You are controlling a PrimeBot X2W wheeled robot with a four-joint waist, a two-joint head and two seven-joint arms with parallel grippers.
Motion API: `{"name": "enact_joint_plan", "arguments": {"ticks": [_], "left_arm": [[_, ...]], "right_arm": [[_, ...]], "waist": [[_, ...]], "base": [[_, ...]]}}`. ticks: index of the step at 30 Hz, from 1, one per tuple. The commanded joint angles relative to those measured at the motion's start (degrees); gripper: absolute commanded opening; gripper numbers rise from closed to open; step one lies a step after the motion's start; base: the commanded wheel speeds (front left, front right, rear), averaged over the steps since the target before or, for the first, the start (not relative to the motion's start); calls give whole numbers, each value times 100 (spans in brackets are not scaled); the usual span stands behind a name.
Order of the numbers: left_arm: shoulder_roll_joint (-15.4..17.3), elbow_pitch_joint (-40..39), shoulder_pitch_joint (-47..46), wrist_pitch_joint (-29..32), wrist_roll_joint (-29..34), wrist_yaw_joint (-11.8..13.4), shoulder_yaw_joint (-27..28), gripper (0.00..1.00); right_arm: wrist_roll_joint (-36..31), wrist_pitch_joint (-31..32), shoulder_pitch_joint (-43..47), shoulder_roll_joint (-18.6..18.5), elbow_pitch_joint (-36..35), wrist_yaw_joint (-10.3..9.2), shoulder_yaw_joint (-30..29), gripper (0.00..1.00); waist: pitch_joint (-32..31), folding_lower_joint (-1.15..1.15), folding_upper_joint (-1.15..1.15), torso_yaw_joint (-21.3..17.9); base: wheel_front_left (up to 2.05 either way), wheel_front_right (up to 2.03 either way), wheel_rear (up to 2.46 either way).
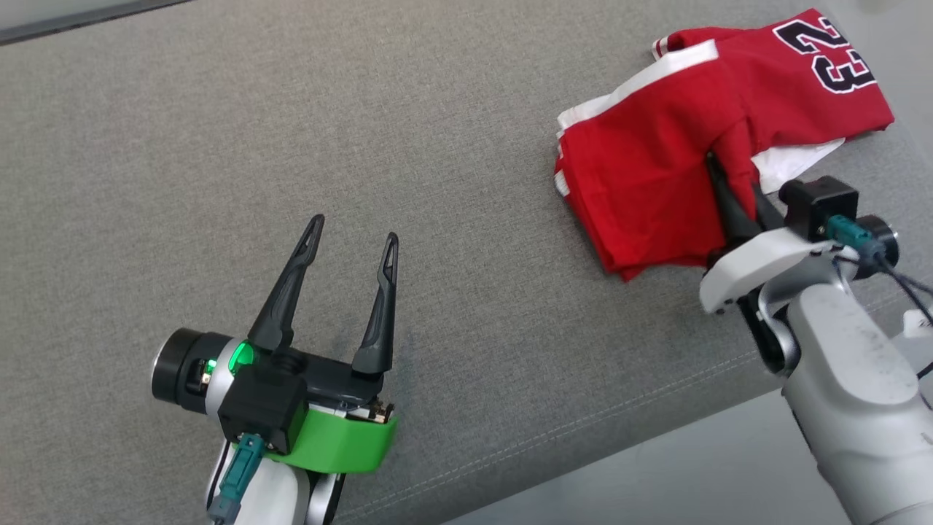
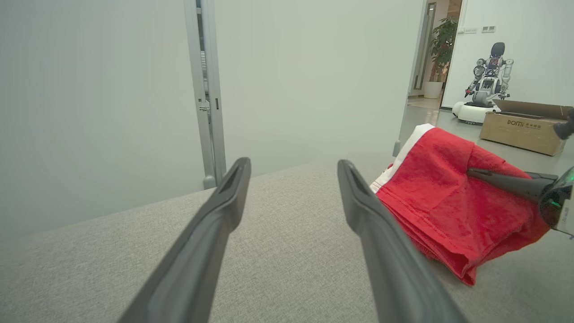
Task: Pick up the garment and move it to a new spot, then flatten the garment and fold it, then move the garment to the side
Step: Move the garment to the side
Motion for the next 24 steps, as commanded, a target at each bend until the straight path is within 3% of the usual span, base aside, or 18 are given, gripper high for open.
{"name": "enact_joint_plan", "arguments": {"ticks": [1,14,17,24], "left_arm": [[64,-95,-179,1,55,-41,6,100],[153,-580,-702,1,229,-69,-54,100],[178,-618,-817,1,234,-83,-63,100],[215,-591,-959,1,239,-126,-123,100]], "right_arm": [[-145,-28,-202,-138,6,-10,-84,0],[-468,-28,-981,-1392,23,-10,-726,0],[-403,-28,-1146,-1766,362,-10,-803,0],[-594,-25,-1606,-2146,1152,-10,-590,0]], "waist": [[349,0,0,68],[1223,0,0,330],[1426,0,0,396],[1701,0,0,537]], "base": [[0,0,0],[0,0,0],[0,0,0],[0,0,0]]}}
